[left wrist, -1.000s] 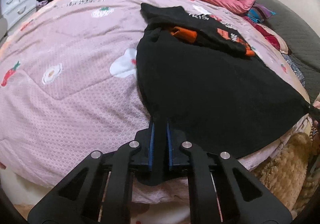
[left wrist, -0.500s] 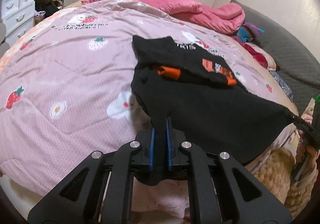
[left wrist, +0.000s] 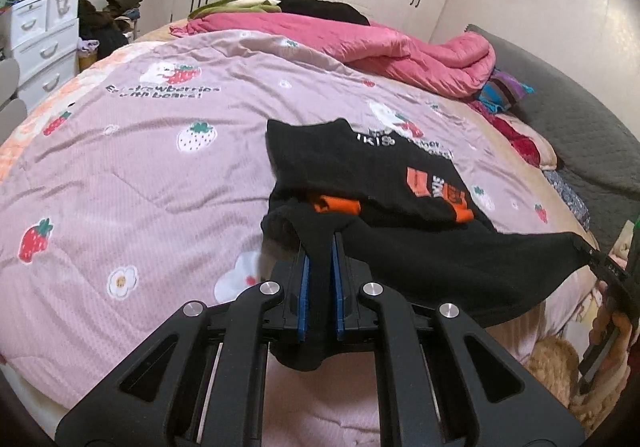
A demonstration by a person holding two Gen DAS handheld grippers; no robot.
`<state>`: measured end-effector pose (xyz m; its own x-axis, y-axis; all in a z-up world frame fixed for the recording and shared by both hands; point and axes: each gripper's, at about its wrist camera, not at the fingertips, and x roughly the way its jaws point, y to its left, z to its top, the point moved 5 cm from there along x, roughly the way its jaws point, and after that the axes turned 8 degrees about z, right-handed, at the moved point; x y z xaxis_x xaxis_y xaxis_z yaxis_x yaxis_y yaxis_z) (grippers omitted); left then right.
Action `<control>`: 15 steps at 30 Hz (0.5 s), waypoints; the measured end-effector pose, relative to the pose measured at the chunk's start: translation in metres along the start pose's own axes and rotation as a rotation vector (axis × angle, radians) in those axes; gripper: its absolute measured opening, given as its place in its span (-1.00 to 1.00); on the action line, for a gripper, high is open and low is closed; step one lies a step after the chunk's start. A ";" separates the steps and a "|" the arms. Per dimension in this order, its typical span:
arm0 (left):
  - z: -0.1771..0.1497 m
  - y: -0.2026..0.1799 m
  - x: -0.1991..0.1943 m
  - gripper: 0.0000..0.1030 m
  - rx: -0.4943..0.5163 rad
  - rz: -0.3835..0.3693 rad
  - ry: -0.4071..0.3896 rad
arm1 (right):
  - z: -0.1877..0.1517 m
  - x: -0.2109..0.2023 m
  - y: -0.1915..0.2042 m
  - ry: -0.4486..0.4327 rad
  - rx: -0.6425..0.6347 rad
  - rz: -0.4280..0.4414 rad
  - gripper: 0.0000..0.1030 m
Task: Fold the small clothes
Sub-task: 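Lift the hem with both grippers and fold it toward the collar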
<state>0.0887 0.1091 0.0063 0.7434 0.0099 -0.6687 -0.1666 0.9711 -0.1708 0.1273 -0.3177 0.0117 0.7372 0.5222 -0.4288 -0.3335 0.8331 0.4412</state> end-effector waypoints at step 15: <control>0.035 0.001 0.002 -0.93 -0.052 -0.014 -0.057 | 0.035 0.019 0.009 -0.031 -0.028 -0.065 -0.86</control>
<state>0.1127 0.1189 0.0303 0.7816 0.0110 -0.6237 -0.1877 0.9577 -0.2183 0.1586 -0.3070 0.0349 0.7754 0.4610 -0.4315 -0.3000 0.8703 0.3906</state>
